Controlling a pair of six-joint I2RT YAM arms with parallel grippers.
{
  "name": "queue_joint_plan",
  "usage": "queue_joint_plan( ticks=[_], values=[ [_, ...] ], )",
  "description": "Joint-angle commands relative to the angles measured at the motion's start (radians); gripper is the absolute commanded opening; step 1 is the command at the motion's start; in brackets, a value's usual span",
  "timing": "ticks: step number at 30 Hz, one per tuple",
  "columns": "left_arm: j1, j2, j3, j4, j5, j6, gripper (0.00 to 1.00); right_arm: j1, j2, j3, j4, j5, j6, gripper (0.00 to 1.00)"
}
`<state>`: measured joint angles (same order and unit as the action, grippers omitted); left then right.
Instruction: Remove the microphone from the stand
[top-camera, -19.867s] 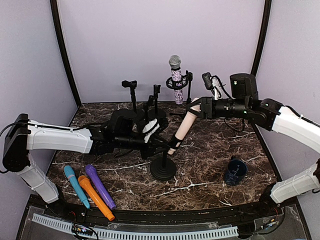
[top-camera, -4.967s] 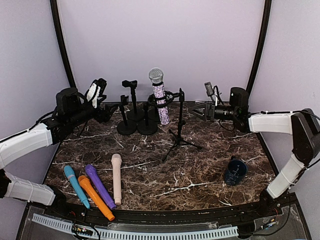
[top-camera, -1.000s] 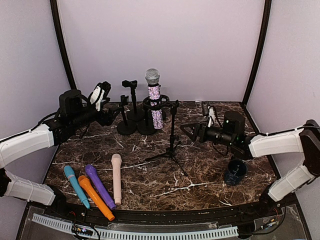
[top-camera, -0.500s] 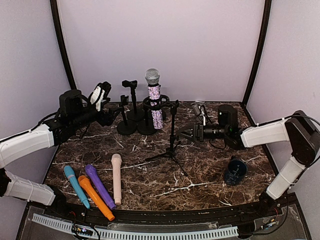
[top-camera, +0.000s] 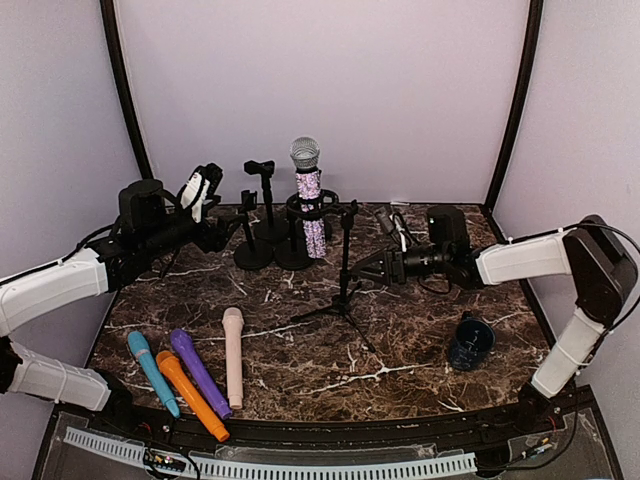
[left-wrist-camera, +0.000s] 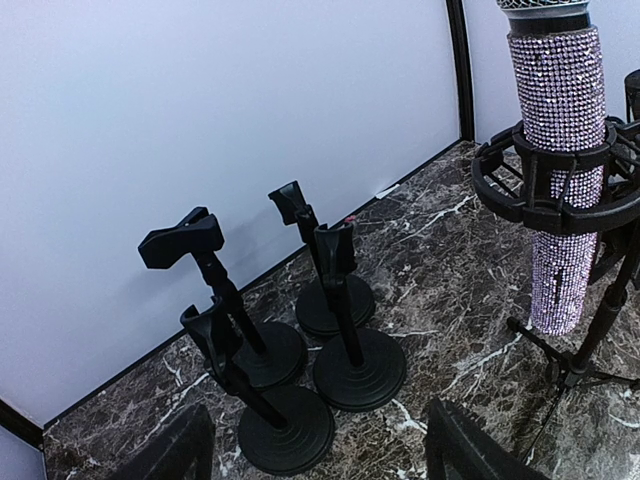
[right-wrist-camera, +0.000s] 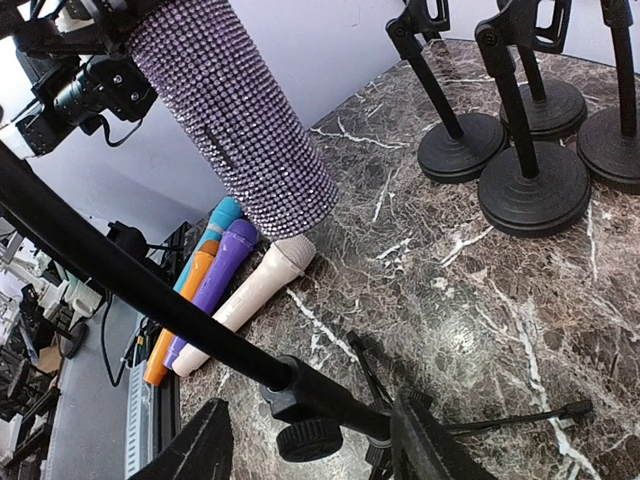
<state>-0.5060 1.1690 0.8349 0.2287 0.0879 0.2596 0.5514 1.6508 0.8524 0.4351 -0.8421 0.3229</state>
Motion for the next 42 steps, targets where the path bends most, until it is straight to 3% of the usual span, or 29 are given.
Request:
queue_joint_plan(
  ticks=[1, 9, 23, 35, 42],
  values=[
    [-0.006, -0.008, -0.011, 0.0, -0.004, 0.016, 0.75, -0.005, 0.029, 0.035, -0.035, -0.027, -0.048, 0.52],
    [-0.006, -0.008, -0.011, 0.0, -0.006, 0.019, 0.75, -0.005, 0.058, 0.063, -0.056, -0.063, -0.063, 0.45],
    [-0.006, -0.002, -0.013, 0.0, -0.011, 0.024, 0.75, -0.004, 0.054, 0.039, -0.031, -0.085, -0.058, 0.2],
    [-0.008, 0.0, -0.013, 0.001, -0.012, 0.024, 0.75, 0.029, -0.019, -0.036, 0.008, 0.071, -0.097, 0.08],
    [-0.008, 0.003, -0.014, 0.001, -0.011, 0.024, 0.75, 0.081, -0.056, -0.085, -0.001, 0.218, -0.145, 0.07]
  ],
)
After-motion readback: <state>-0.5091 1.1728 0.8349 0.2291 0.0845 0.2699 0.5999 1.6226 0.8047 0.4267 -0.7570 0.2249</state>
